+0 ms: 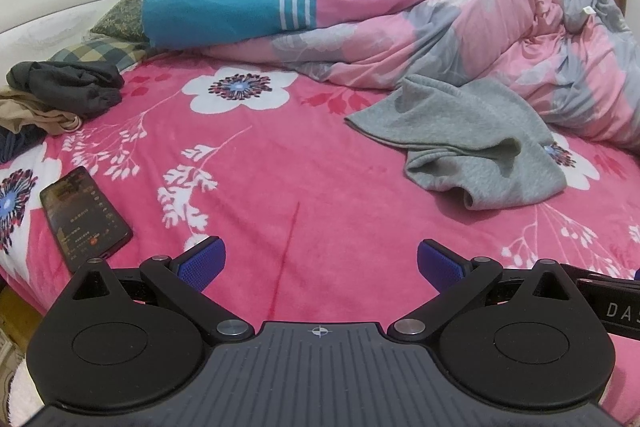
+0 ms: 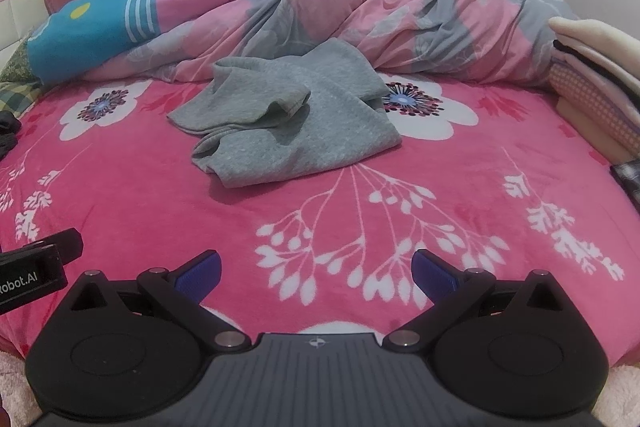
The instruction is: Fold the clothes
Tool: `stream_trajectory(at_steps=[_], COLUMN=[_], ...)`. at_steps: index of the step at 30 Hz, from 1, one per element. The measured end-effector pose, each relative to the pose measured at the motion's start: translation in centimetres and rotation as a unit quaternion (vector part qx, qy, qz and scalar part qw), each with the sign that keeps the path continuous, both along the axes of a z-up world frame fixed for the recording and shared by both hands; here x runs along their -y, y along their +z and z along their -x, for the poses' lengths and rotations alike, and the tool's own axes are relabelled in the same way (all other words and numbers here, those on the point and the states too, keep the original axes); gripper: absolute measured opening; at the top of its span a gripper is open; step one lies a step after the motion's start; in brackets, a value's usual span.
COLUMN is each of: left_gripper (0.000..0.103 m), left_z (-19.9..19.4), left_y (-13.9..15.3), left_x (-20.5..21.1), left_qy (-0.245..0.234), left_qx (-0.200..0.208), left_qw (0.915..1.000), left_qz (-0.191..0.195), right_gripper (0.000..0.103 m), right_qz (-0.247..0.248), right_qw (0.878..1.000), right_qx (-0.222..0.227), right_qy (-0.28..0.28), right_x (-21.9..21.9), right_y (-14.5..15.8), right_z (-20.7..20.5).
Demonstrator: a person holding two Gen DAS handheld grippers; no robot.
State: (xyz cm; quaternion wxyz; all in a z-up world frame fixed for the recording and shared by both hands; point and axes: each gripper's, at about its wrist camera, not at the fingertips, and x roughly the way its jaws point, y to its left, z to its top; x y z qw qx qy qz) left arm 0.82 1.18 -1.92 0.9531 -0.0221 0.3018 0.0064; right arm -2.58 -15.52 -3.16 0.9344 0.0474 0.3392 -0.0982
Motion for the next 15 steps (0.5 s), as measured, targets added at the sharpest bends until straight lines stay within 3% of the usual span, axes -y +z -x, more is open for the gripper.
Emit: stream_trajectory(at_steps=[15], left_gripper=[0.103], left_z=[-0.17], left_y=[-0.07], left_x=[-0.36], left_qy=[0.0], left_qx=[-0.001], left_qw=[1.0], left_qz=[0.001], right_gripper=[0.103], right_qz=[0.0], right_qw=[1.0], right_qx=[0.003], right_qy=[-0.001], right_x=[-0.21], right_y=[0.1], right_z=[-0.18])
